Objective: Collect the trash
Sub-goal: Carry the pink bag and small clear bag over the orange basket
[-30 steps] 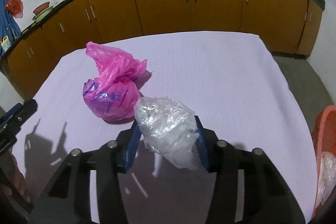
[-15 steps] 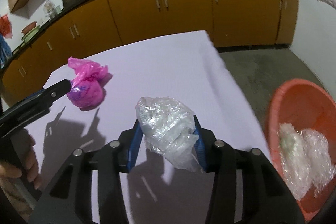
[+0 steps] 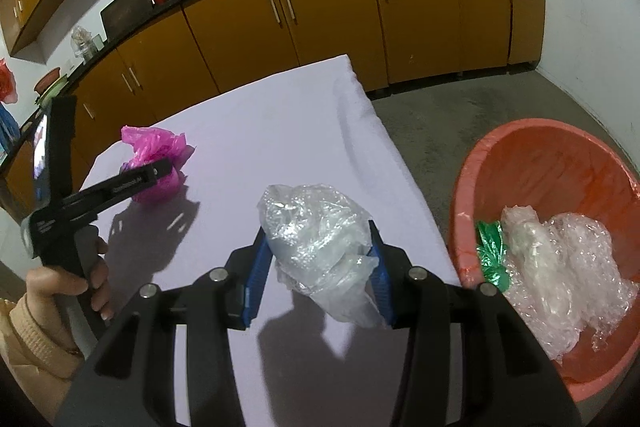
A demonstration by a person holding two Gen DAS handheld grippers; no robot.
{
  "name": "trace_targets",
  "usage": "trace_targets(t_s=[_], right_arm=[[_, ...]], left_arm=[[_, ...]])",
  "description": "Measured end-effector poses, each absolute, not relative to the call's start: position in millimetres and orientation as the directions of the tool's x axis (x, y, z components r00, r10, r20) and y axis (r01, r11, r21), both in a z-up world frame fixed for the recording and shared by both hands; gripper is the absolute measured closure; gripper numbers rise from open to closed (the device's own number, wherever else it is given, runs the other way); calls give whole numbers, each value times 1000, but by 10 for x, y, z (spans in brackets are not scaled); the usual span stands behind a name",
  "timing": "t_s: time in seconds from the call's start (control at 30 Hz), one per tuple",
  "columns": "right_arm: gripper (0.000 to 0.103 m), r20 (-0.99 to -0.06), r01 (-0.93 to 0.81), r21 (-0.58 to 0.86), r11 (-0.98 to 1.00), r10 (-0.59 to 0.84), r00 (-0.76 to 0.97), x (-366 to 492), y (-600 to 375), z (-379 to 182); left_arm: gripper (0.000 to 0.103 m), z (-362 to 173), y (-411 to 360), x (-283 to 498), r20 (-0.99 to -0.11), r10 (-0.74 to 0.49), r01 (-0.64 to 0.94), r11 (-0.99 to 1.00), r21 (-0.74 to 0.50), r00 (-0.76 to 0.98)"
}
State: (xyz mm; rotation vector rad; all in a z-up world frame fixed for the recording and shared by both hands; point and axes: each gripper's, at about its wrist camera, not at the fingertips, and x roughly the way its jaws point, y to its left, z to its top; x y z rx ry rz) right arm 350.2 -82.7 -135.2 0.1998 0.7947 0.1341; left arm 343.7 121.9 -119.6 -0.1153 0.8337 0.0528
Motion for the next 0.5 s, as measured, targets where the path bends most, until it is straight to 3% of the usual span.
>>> trace_targets(t_s=[0.1, 0.5], right_arm=[[58, -687, -47, 215, 975, 186, 702, 3468, -837, -1324], [58, -637, -33, 137, 990, 114, 763, 3149, -968, -1022]], left_arm=[[49, -1158, 1202, 3363, -735, 3, -88, 993, -78, 678], [50, -780, 822, 3013, -682, -51, 7, 998, -67, 730]])
